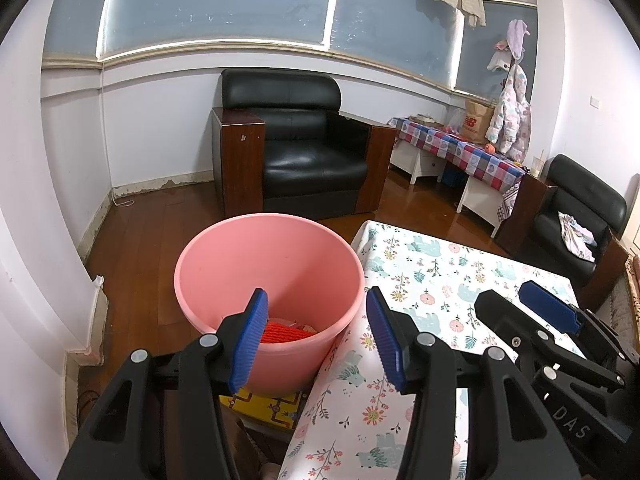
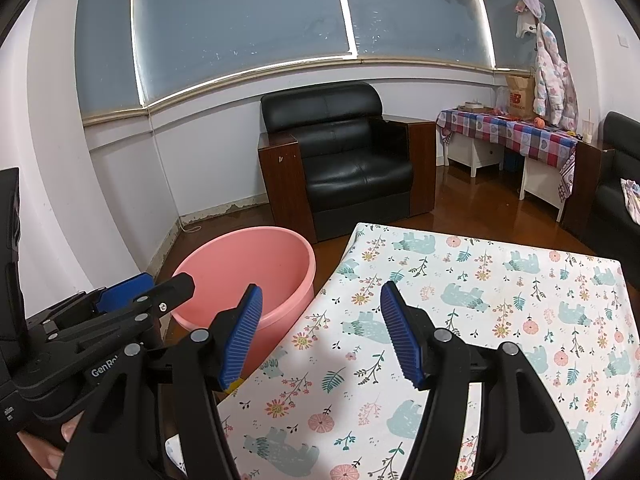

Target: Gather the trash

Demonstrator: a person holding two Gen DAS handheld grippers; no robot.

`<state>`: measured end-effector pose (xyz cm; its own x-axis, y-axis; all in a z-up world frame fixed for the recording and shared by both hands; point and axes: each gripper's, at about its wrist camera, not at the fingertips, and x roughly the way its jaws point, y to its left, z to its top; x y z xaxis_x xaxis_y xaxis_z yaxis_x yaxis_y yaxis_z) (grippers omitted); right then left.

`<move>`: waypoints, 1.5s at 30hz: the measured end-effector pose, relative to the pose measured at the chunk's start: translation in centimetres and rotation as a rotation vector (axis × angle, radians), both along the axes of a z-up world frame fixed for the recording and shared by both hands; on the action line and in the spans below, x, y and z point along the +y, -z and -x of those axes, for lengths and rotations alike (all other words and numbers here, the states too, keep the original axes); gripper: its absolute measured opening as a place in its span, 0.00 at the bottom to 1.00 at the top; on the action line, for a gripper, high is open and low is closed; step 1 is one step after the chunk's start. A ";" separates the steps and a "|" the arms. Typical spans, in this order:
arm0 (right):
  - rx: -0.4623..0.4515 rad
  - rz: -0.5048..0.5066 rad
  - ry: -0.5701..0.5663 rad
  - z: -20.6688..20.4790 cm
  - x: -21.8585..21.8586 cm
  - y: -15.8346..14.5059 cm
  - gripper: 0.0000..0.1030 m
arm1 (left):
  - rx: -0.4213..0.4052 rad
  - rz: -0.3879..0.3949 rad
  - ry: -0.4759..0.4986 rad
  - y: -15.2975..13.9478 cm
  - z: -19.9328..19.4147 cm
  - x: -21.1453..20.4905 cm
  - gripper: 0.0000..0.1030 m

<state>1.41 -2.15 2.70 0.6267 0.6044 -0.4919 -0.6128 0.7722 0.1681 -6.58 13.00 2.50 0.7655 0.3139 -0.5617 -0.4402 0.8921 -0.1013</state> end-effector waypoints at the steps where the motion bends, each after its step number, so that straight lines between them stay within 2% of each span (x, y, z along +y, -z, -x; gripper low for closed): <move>1: 0.000 0.000 0.000 0.0 0.0 0.0 0.60 | 0.000 0.000 0.000 0.0 0.0 0.0 0.49; 45: 0.006 0.005 0.002 0.0 -0.8 -0.2 0.60 | 0.016 -0.003 0.013 0.1 -0.5 -0.8 0.49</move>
